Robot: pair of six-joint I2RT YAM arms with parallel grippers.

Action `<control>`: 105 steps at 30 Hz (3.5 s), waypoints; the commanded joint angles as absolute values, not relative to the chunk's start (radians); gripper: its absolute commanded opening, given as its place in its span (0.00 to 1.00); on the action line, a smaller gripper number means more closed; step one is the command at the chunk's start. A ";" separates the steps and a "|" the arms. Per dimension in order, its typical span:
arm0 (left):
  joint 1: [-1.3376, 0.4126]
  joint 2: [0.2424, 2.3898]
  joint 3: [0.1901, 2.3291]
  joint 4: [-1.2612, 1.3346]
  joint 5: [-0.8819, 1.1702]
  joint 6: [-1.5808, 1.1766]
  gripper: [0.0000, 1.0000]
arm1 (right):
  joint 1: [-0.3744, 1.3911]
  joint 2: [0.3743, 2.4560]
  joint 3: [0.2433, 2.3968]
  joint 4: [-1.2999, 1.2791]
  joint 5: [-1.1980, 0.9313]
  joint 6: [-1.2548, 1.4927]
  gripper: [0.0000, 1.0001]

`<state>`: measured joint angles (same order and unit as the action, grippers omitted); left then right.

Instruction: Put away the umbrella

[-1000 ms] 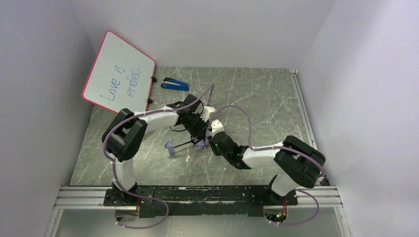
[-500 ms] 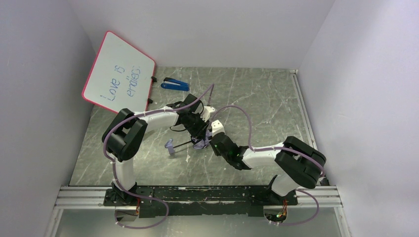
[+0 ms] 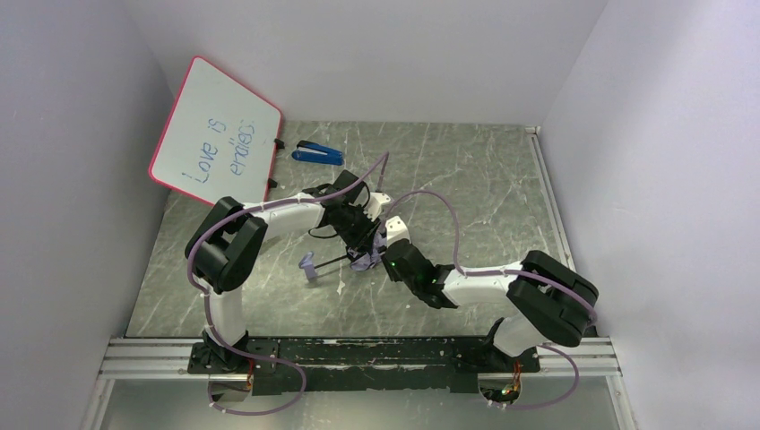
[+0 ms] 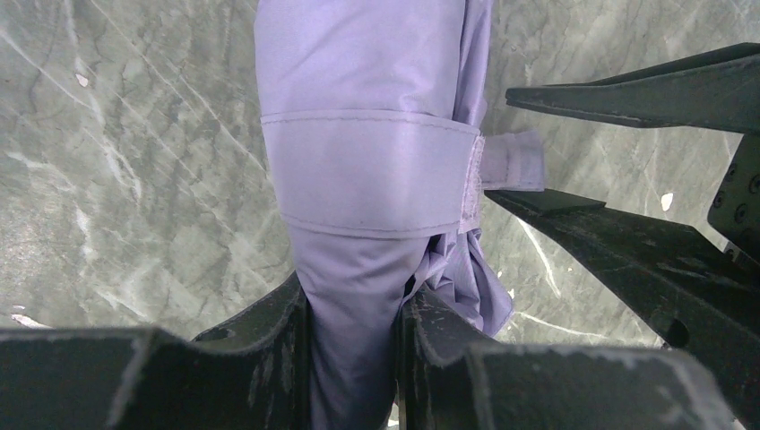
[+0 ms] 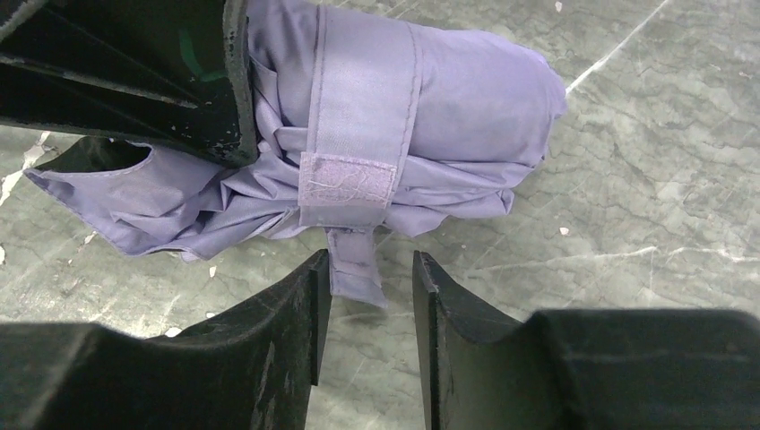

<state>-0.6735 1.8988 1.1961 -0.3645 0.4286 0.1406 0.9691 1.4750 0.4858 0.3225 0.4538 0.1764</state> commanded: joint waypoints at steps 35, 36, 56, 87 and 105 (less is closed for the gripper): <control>-0.666 1.933 1.198 -0.442 0.298 0.141 0.05 | 0.976 1.369 0.436 0.345 0.483 0.240 0.00; -0.666 1.933 1.198 -0.440 0.299 0.140 0.05 | 0.976 1.362 0.429 0.364 0.475 0.235 0.00; -0.666 1.931 1.192 -0.441 0.298 0.144 0.05 | 0.975 1.454 0.445 0.379 0.500 0.326 0.23; -0.666 1.933 1.200 -0.448 0.303 0.149 0.05 | 0.725 1.451 0.206 0.850 0.071 0.813 0.50; -0.666 1.933 1.200 -0.451 0.300 0.150 0.05 | 0.718 1.500 0.241 0.792 0.056 0.843 0.49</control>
